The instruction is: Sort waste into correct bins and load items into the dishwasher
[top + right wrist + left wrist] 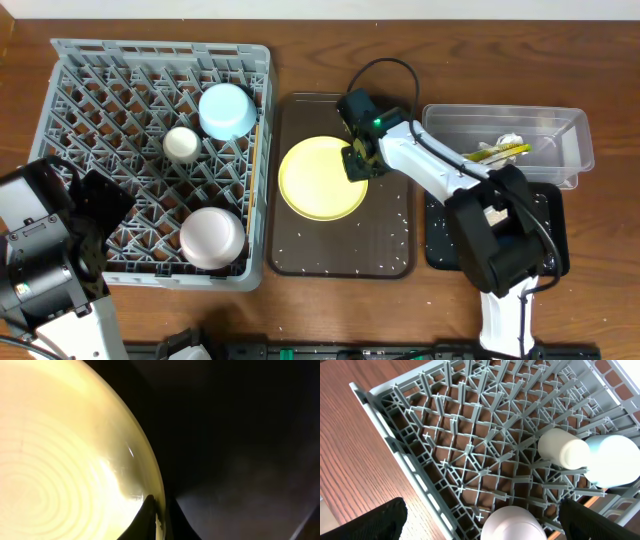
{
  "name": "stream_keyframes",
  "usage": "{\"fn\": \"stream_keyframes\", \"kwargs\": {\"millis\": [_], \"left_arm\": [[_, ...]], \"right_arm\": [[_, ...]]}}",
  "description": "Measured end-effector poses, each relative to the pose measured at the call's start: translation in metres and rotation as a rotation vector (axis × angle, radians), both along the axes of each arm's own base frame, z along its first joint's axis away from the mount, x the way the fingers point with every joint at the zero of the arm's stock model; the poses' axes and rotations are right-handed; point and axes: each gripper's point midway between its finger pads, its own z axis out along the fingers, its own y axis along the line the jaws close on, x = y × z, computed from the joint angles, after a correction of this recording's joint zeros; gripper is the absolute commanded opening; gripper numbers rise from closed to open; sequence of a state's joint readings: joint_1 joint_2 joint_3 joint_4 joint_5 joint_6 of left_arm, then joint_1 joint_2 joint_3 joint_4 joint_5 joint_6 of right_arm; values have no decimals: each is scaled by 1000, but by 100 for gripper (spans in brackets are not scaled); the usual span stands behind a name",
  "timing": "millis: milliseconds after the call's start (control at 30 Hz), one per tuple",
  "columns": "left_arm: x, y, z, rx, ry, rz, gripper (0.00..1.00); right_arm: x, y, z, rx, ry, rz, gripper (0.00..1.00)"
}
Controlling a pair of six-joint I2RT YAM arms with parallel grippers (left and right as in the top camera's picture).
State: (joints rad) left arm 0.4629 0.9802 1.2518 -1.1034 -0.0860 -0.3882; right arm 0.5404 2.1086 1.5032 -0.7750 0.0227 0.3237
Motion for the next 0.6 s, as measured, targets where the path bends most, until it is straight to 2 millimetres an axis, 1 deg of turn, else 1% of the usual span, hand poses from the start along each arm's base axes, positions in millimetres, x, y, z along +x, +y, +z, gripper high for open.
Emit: {"fn": "stream_keyframes", "kwargs": {"millis": [67, 167, 233, 300, 367, 467, 600], "left_arm": [[0, 0, 0, 0, 0, 0, 98], [0, 0, 0, 0, 0, 0, 98], [0, 0, 0, 0, 0, 0, 98], [0, 0, 0, 0, 0, 0, 98], [0, 0, 0, 0, 0, 0, 98], [0, 0, 0, 0, 0, 0, 98], [0, 0, 0, 0, 0, 0, 98]], "right_arm": [[-2, -6, 5, 3, 6, -10, 1], [-1, -15, 23, 15, -11, -30, 1], [2, -19, 40, 29, -41, -39, 1], [5, -22, 62, 47, -89, -47, 1], [5, -22, 79, 61, -119, -48, 1], [2, -22, 99, 82, -149, -45, 1], [0, -19, 114, 118, -170, -39, 1]]}}
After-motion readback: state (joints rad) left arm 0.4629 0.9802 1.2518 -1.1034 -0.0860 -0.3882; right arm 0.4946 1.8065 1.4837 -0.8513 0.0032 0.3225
